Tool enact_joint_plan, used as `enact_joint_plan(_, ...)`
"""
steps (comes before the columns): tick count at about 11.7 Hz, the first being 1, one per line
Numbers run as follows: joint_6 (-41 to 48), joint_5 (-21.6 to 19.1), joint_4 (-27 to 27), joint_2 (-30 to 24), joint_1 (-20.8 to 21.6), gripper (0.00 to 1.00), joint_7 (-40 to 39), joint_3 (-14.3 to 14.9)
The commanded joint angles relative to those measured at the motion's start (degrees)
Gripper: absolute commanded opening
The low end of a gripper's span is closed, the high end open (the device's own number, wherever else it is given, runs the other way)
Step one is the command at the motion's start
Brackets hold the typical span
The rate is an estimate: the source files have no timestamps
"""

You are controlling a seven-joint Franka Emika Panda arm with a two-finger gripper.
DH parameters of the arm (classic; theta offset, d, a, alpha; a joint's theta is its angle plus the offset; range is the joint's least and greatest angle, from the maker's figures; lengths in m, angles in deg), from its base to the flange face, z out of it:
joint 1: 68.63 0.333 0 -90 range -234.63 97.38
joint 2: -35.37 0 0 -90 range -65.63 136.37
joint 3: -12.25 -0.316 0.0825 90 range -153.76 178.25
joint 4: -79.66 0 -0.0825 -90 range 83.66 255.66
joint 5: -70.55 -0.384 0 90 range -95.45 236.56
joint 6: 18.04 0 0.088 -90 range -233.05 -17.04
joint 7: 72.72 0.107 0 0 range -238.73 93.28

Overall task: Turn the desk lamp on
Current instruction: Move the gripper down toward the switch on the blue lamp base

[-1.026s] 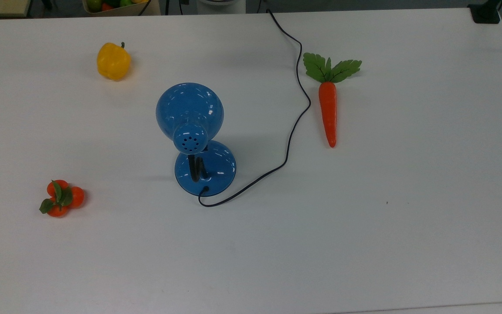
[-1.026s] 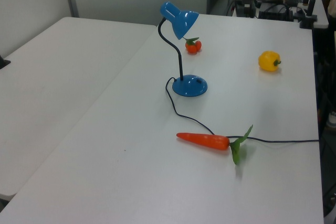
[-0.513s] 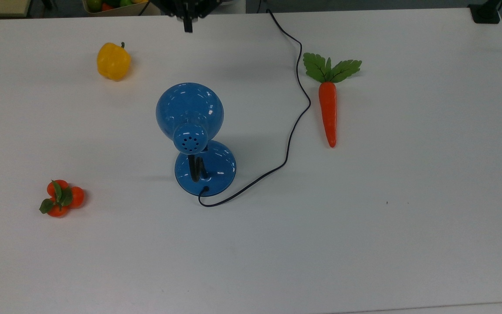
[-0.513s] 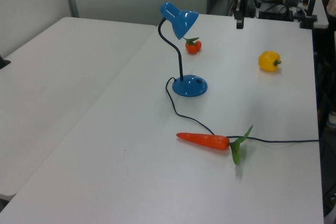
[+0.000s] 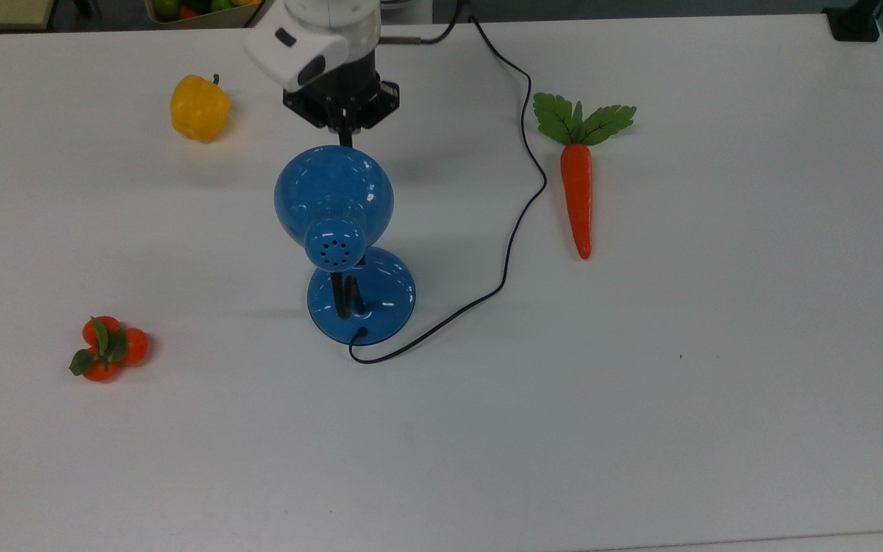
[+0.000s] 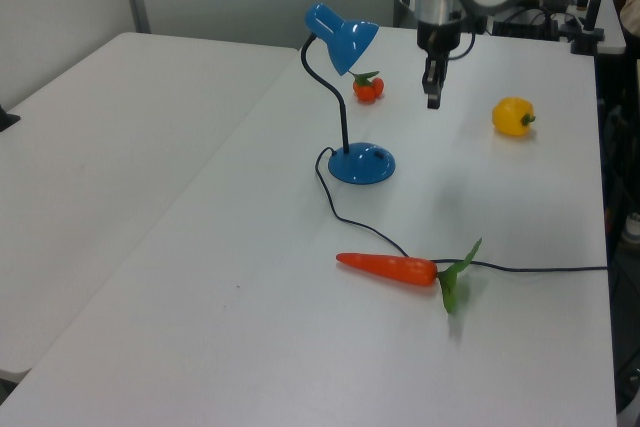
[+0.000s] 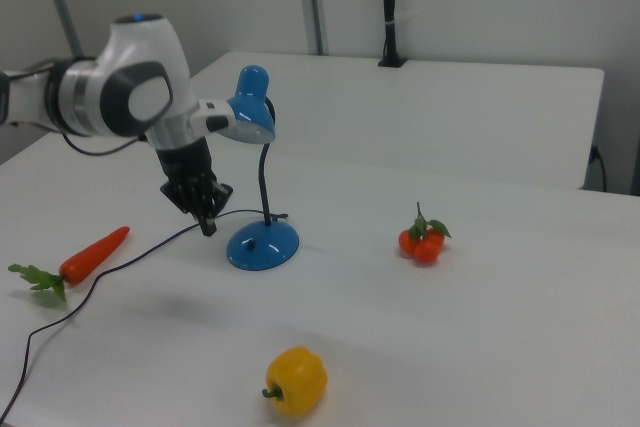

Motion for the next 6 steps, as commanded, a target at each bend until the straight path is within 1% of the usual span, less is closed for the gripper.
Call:
enact_joint_plan(1, -8.06, -0.81, 2.78, 3.2, 0.0, 0.0, 0.98, 0.13)
enact_joint_plan(6, -19.22, -0.81, 3.49, 8.84, 0.0, 0.0, 1.15, -0.14)
